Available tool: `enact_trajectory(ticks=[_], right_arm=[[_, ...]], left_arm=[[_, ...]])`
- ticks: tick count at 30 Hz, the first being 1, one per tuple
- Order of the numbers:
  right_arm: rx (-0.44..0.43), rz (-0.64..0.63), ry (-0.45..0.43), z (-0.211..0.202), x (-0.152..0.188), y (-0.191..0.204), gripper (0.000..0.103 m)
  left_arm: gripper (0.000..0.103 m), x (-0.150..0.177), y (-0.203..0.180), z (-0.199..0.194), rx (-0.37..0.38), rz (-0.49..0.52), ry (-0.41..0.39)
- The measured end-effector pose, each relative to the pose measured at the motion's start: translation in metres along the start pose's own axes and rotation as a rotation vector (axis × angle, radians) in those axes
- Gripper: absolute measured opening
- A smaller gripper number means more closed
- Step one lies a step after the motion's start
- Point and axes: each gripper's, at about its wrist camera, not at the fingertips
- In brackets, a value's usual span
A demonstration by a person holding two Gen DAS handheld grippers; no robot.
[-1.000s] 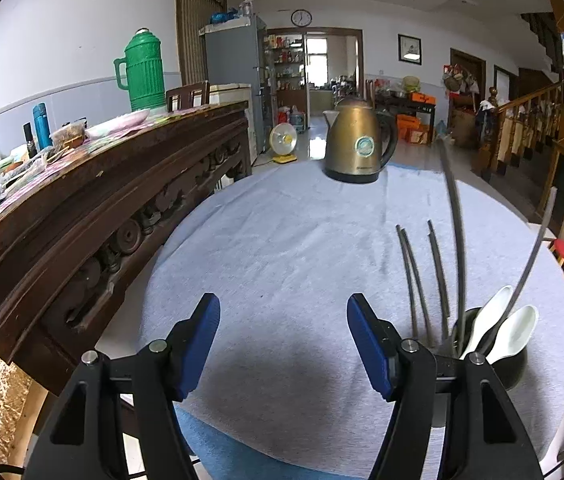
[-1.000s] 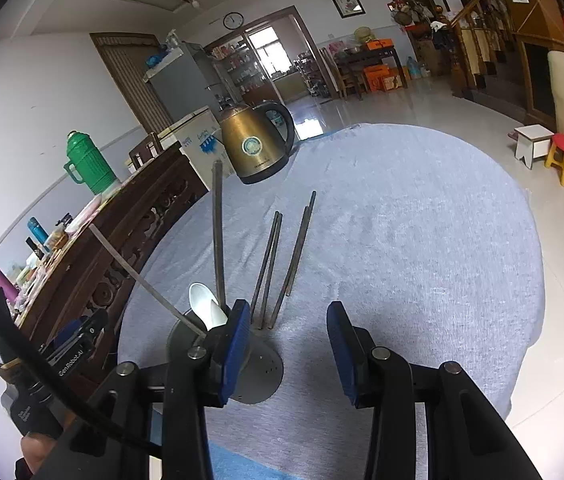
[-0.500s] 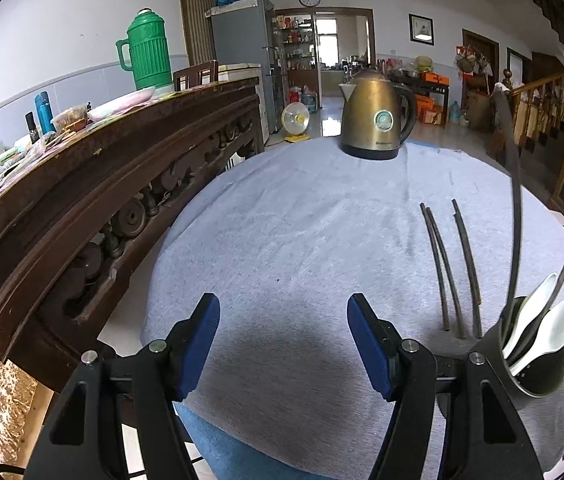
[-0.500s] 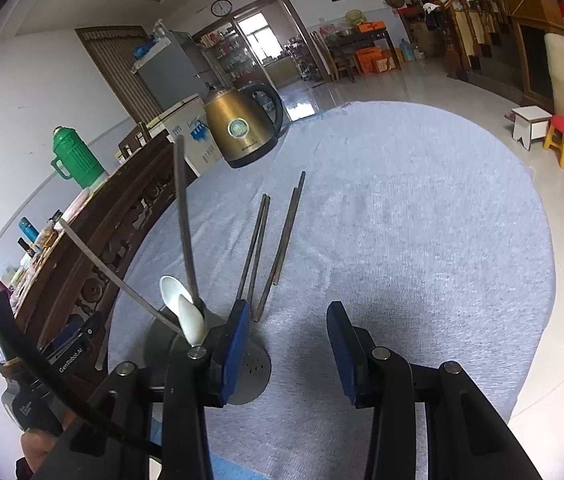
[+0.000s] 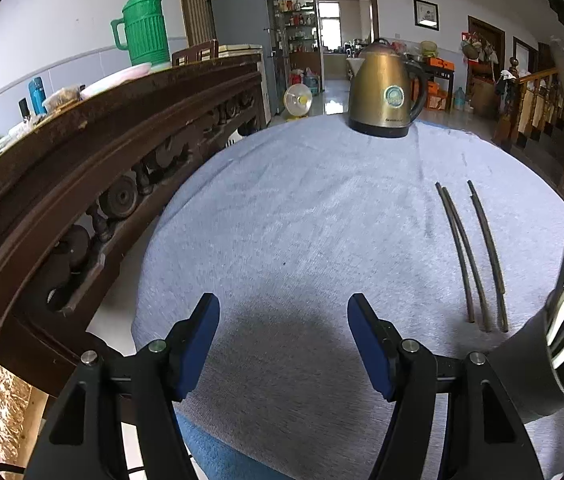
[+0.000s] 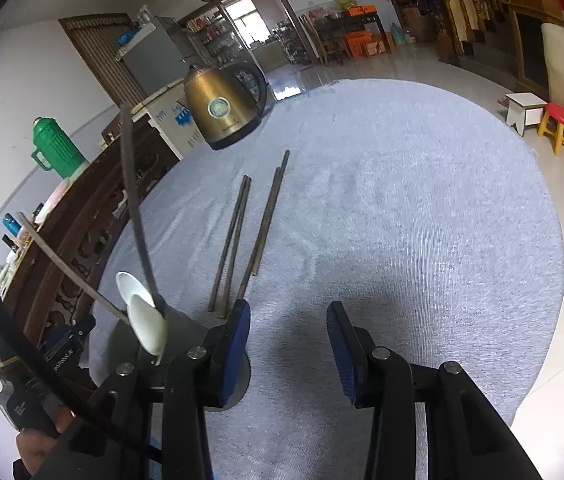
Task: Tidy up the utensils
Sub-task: 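Move both tools from the cup toward the dark chopsticks on the cloth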
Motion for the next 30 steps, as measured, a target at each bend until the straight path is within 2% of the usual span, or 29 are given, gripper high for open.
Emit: enact_trajectory(ticks=[8,13,21,25,30], right_arm=[[0.036,0.006,0.03,0.016,-0.002,-0.003,0.043],[0.066,0.012,0.042,0.026,-0.017,-0.009,0.043],[0.056,0.012,0.098,0.067,-0.076,-0.009,0.043],[0.061,0.005,0.148,0.1,-0.108,-0.003,0.043],[0.056,0.018,0.209,0.15,-0.157,0.011,0.043]], left_arm=[[0.068,0.007,0.011,0.024,0.017,-0.029,0.053],[0.068,0.005,0.015,0.039,0.045,-0.027,0.078],[0.068,-0.04,-0.003,0.071,0.158,0.046,0.087],[0.068,-0.067,-0.017,0.097,0.227,0.073,0.132],[0.068,-0.092,-0.027,0.119,0.244,0.096,0.181]])
Point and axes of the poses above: each gripper's, at about its wrist camera, not at the fingertips, and z roughly the way its jaws point, y to its left, x to its underside, and after that the axes turned 6 degrees about z, right-handed
